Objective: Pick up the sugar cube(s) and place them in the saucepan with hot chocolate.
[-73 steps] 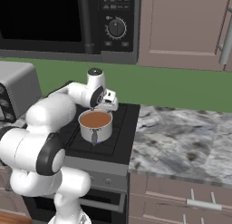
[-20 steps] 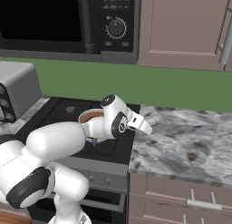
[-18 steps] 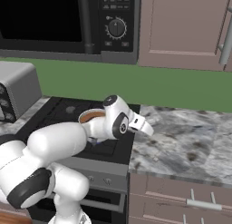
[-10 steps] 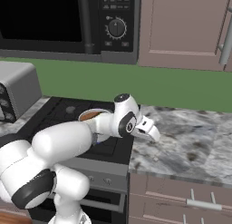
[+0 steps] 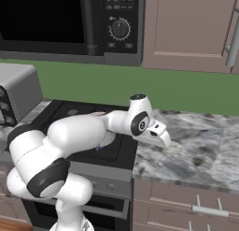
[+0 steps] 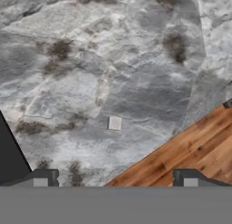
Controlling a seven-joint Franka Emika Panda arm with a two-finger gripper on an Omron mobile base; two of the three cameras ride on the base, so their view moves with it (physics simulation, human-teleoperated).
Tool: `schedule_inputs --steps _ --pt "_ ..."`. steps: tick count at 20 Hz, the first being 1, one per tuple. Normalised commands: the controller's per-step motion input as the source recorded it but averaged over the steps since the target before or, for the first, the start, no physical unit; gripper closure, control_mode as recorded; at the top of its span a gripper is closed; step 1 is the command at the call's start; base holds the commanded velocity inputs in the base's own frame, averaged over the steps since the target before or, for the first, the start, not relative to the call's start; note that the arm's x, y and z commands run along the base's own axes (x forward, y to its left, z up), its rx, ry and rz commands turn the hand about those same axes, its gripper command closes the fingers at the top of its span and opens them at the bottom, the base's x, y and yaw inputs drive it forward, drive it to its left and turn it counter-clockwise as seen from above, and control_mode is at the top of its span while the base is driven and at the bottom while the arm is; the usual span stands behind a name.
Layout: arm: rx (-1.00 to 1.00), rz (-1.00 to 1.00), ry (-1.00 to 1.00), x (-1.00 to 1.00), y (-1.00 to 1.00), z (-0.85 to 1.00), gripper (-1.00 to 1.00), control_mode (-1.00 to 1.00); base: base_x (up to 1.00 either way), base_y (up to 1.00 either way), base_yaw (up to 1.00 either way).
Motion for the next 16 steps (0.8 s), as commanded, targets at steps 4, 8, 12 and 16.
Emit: schedule_inputs --steps 4,8,12,16 --pt "0.25 0.00 0.00 0.00 -0.27 -0.30 -1.00 -1.00 0.00 0.00 0.00" --pt "0.09 0.00 0.00 0.01 -0.08 -0.23 -1.00 -1.00 0.00 0.00 0.00" --pt "0.00 0.00 0.00 0.14 0.00 -0.09 -1.00 -1.00 0.00 0.00 0.00" --pt "0.00 0.00 0.00 0.14 0.00 -0.24 -1.00 -1.00 0.00 0.00 0.00"
